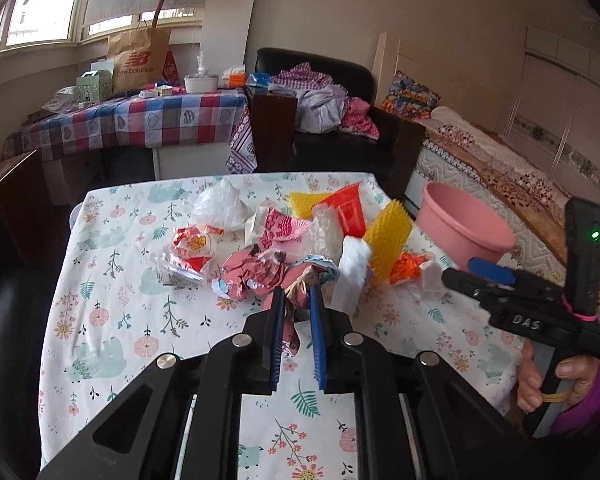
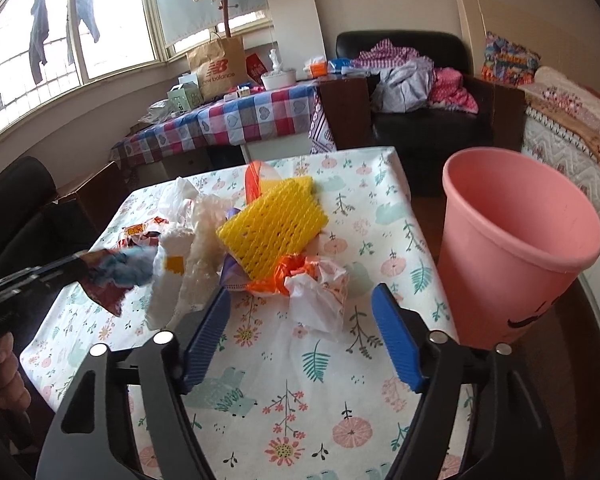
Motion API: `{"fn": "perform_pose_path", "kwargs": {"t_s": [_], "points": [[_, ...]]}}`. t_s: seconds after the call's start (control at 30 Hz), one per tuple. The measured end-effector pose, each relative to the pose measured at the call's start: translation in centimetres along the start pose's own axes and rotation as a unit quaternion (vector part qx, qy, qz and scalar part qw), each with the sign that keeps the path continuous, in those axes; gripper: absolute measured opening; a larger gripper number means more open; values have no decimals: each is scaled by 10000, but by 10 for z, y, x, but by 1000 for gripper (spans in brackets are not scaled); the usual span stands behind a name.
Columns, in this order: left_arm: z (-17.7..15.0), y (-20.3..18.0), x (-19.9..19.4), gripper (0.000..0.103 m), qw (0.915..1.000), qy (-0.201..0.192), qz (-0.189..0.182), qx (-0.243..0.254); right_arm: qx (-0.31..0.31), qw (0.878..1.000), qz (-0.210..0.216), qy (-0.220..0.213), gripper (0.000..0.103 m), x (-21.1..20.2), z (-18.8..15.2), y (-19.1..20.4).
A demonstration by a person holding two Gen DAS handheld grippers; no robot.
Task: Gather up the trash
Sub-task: 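Grasp the pink wrapper with the left tool while the right tool grasps the orange-white bag, then carry both held items over the pink bucket and open both tools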
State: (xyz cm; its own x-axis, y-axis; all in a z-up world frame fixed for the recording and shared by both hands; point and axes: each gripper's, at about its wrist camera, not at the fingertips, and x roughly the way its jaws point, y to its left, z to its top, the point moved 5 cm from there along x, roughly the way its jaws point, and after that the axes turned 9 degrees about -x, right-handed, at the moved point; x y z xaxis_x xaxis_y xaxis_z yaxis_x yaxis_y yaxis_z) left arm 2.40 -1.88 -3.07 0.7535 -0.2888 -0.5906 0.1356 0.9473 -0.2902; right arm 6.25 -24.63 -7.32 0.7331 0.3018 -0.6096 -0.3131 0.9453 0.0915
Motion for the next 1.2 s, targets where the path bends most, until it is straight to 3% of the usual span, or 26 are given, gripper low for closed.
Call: {"fn": "perform_pose_path", "kwargs": {"t_s": [0.27, 0.5, 0.57, 0.9, 1.2], "points": [[10, 2, -16, 12, 9995, -235, -127, -146, 77, 9996, -62, 253, 70, 15, 0, -8], [10, 0, -15, 12, 9996, -218, -118, -168, 374, 9969, 150, 672, 36, 33, -14, -16], [10, -2, -15, 12, 9996, -215, -111, -148, 388, 9967, 182, 691, 31, 34, -14, -15], [17, -14, -11, 12, 9992, -270, -235, -150, 95, 9991, 318, 245, 26, 1, 4, -4], [37, -56, -3, 12, 9971, -430, -627, 97, 70, 9994, -79, -328, 26, -35, 26, -26]]}}
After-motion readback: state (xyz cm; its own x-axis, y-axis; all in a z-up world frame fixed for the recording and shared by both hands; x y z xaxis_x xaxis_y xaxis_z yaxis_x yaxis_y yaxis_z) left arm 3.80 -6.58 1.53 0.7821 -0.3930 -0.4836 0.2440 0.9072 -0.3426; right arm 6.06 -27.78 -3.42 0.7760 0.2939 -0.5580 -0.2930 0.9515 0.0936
